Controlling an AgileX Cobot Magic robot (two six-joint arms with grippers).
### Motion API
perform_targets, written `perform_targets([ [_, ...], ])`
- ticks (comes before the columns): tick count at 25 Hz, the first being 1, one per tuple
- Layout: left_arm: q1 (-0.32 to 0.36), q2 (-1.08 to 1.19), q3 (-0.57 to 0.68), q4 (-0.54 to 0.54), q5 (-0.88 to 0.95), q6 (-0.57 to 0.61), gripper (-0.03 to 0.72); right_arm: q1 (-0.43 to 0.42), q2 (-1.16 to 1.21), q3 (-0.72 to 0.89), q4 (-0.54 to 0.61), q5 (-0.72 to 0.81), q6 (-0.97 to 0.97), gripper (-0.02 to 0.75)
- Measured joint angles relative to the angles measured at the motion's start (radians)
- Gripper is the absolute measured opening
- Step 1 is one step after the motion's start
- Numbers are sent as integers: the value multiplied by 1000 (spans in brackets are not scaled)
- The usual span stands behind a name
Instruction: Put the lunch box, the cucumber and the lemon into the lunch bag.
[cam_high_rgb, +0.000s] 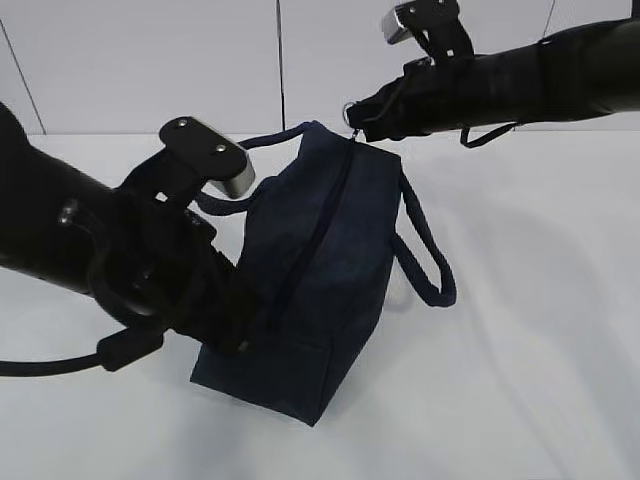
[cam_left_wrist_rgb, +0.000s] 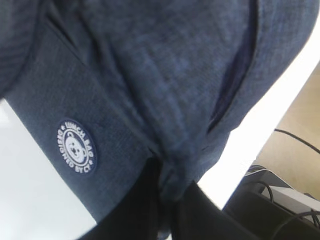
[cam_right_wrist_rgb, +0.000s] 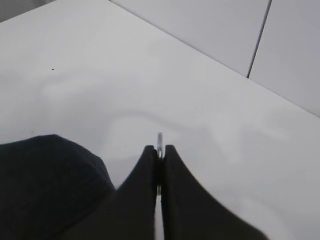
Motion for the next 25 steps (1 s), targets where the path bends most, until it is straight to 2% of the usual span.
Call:
perform_targets([
  [18,0,-12,21,4,-26,0,4,-3,72,-12,8,104,0,1],
  [21,0,-12,23,0,-26,0,87,-3,72,-12,8,114,0,1],
  [25,0,-22,23,-9,-24,0,328,-3,72,-13,8,149,9,1],
])
